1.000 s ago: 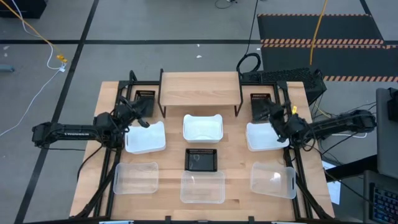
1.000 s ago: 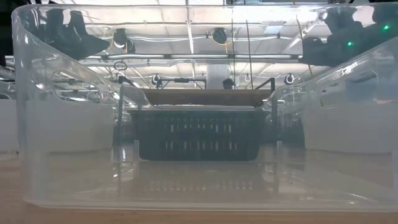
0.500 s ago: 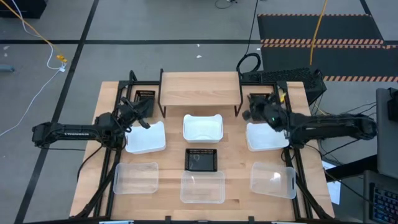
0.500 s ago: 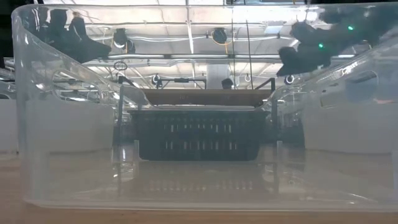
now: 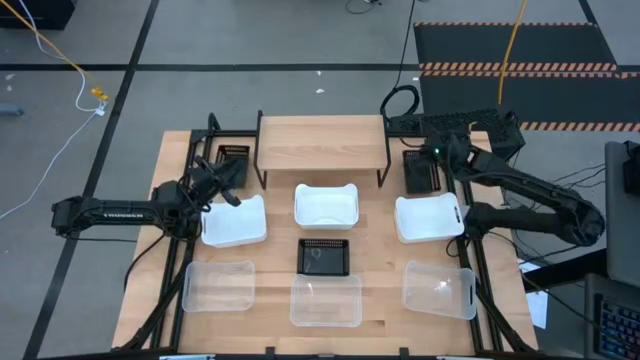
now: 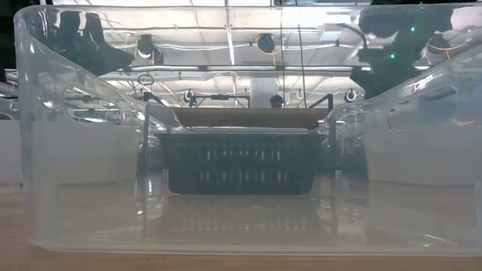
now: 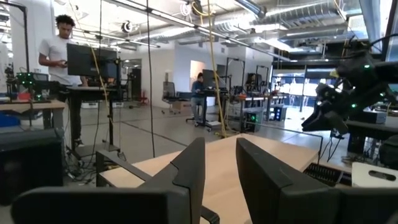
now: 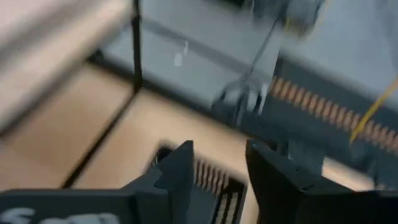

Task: Stack baskets on shelf by color
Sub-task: Put the top right black bin on the shelf

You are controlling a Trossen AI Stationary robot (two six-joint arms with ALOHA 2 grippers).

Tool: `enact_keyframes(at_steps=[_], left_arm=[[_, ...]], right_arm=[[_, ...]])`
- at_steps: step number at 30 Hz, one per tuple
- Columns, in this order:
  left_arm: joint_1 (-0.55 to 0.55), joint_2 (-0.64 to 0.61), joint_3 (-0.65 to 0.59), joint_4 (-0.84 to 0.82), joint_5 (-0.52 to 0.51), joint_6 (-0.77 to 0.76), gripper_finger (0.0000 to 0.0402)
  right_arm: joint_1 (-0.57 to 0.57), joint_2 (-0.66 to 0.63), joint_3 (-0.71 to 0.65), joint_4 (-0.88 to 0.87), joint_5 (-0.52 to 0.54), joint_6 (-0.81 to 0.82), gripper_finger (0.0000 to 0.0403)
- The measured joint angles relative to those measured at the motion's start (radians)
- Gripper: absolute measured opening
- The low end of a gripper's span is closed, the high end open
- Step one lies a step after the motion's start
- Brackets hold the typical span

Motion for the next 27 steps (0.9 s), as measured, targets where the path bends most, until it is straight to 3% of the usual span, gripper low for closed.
enact_keyframes(at_steps=[8, 13, 19, 24, 27], left_arm=[[0.000, 0.000, 0.000, -0.007, 0.000, 0.001, 0.0093], [0.000, 0.000, 0.000, -0.010, 0.000, 0.000, 0.0093], [0.000, 0.000, 0.000, -0.012, 0.000, -0.007, 0.0093], [0.000, 0.000, 0.000, -0.017, -0.001, 0.006, 0.0093], [0.000, 0.000, 0.000, -0.014, -0.001, 0.029, 0.0093]], right_arm=[[-0.194, 0.091, 0.000, -0.050, -0.045, -0.038, 0.0201], [-0.178, 0.157, 0.000, -0.103, -0.048, -0.016, 0.0203], [-0.194, 0.191, -0.018, -0.153, -0.222, 0.059, 0.0203], [-0.212, 0.216, -0.072, -0.144, -0.163, 0.075, 0.0201], [-0.235, 0.230, -0.120, -0.118, -0.189, 0.105, 0.0193]])
